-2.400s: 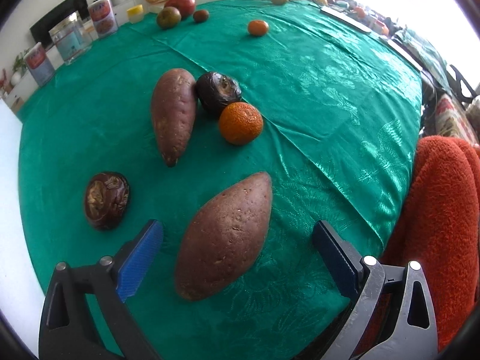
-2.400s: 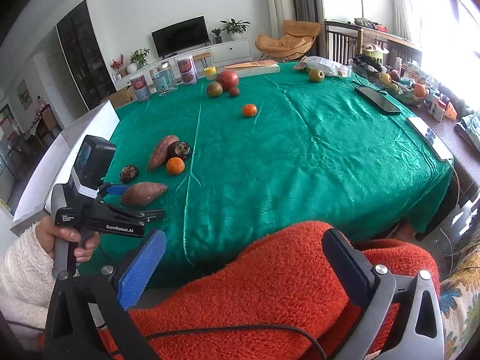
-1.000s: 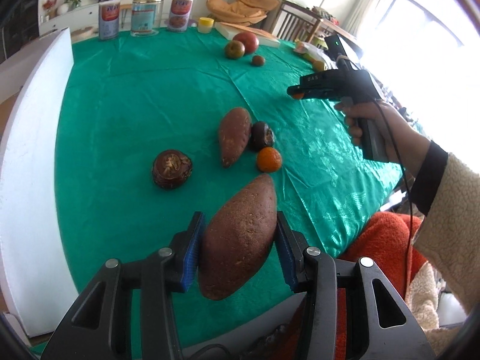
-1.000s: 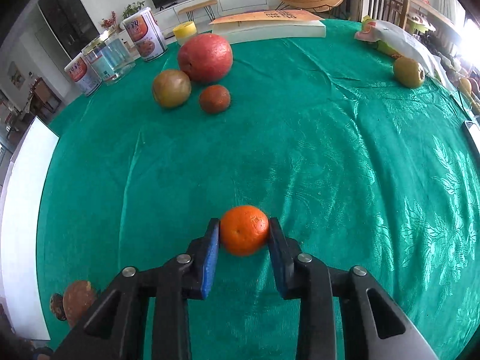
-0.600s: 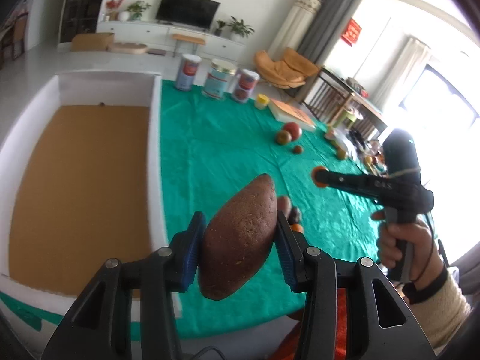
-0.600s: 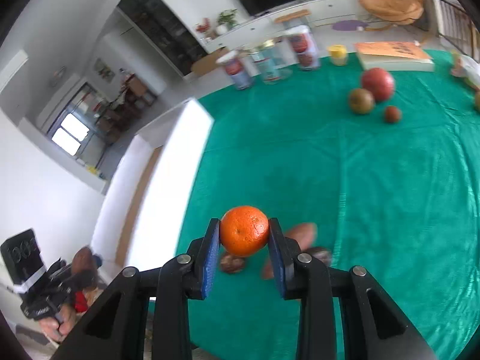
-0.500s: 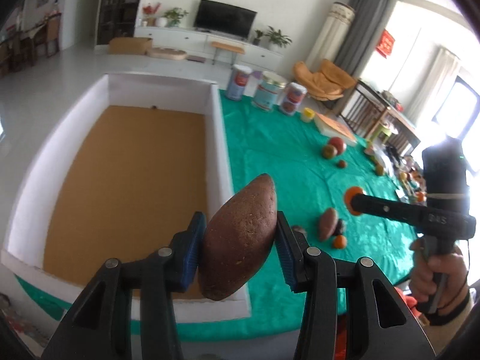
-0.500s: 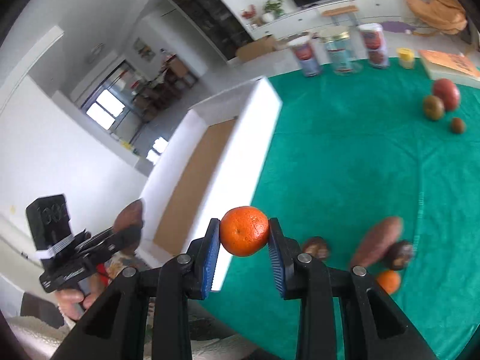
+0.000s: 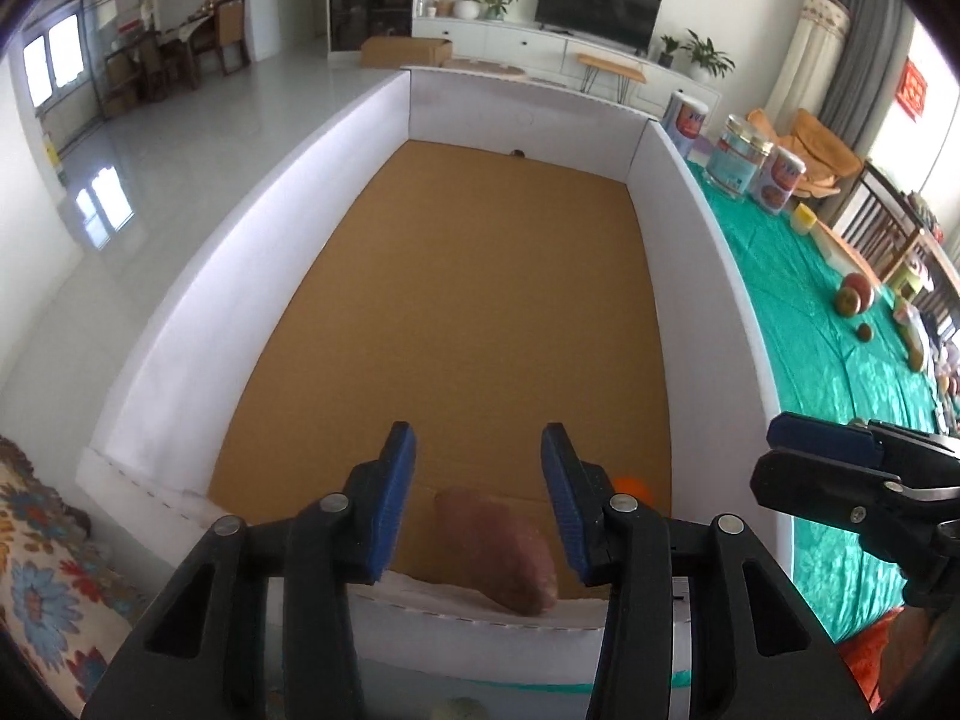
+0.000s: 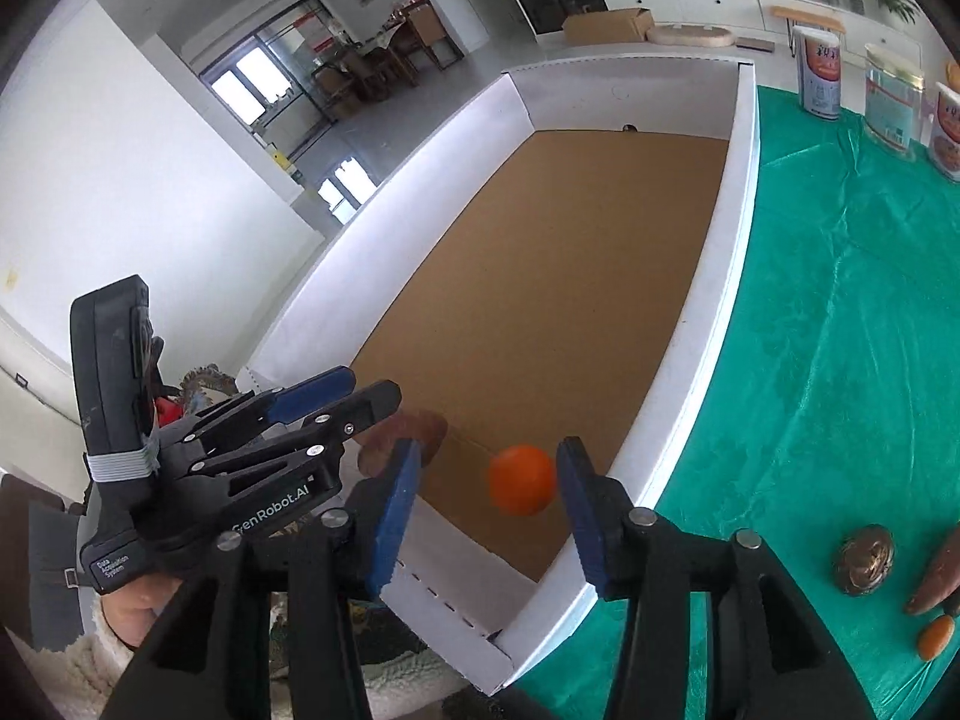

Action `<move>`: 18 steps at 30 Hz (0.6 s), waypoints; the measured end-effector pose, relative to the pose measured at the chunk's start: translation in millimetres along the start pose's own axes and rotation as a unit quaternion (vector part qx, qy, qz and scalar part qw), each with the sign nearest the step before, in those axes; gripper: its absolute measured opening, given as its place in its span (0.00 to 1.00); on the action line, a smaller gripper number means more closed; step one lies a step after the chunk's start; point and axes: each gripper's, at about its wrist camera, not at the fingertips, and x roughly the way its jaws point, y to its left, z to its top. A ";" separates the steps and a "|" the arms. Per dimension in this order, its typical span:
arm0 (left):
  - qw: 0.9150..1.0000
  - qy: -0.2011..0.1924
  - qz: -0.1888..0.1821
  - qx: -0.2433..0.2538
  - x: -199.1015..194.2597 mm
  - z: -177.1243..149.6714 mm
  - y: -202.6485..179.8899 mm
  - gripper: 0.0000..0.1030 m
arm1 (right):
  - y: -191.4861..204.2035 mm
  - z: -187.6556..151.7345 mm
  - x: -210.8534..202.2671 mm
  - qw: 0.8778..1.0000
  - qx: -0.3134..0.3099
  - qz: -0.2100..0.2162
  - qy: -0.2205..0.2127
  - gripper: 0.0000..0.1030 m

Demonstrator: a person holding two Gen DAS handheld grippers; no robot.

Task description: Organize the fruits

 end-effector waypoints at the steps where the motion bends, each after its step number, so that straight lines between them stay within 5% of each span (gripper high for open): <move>1: 1.000 -0.006 -0.001 0.003 -1.8 1.6 -3.3 0.53 | -12.2 -1.8 -13.3 1.000 0.003 0.000 -0.007 0.51; 7: 0.996 -0.063 -0.038 0.048 -22.2 3.7 -55.4 0.76 | -43.5 -35.8 -101.2 0.997 0.008 -0.051 -0.056 0.70; 12: 0.987 -0.094 -0.074 0.109 -18.3 -1.1 -112.1 0.80 | -82.6 -104.3 -192.4 0.989 0.047 -0.123 -0.071 0.75; 18: 0.984 -0.062 -0.020 0.166 8.9 -18.8 -143.7 0.80 | -102.4 -201.9 -326.0 0.962 0.105 -0.239 -0.084 0.80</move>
